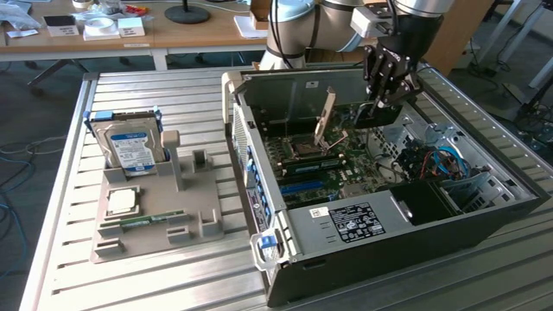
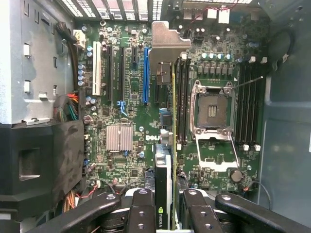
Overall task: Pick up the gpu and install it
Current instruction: 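Insert the gpu into the slot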
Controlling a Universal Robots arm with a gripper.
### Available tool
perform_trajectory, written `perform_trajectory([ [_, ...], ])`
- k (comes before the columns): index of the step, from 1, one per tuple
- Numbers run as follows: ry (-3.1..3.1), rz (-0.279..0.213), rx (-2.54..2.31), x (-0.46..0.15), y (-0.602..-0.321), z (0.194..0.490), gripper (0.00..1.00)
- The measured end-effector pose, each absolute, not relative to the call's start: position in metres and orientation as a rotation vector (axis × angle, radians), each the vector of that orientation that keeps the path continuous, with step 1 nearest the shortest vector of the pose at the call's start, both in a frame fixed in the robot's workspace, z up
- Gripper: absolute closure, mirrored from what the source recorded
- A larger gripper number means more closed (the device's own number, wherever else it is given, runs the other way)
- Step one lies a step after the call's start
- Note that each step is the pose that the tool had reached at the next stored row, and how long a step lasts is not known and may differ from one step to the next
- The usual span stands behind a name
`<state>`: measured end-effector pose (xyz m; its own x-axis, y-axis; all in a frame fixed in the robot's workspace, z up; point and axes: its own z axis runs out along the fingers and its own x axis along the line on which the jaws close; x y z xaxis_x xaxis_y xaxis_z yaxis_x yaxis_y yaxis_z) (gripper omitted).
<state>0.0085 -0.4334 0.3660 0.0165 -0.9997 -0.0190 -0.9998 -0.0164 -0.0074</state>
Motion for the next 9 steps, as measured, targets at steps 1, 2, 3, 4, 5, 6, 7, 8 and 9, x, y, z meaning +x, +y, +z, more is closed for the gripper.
perform_trajectory([
  [1,2.190,0.013,-2.226,0.0085,-0.4334,0.3659,0.73],
  [2,2.190,0.013,-2.226,0.0085,-0.4333,0.3656,0.73],
  [3,2.190,0.013,-2.226,0.0081,-0.4333,0.3653,0.73],
  [4,2.190,0.013,-2.226,0.0074,-0.4333,0.3650,0.73],
  [5,2.190,0.013,-2.226,0.0063,-0.4333,0.3647,0.73],
  [6,2.190,0.013,-2.226,0.0052,-0.4334,0.3644,0.73],
  [7,2.190,0.013,-2.226,0.0042,-0.4334,0.3641,0.73],
  [8,2.190,0.013,-2.226,0.0035,-0.4334,0.3640,0.73],
  [9,2.190,0.013,-2.226,0.0030,-0.4334,0.3640,0.73],
])
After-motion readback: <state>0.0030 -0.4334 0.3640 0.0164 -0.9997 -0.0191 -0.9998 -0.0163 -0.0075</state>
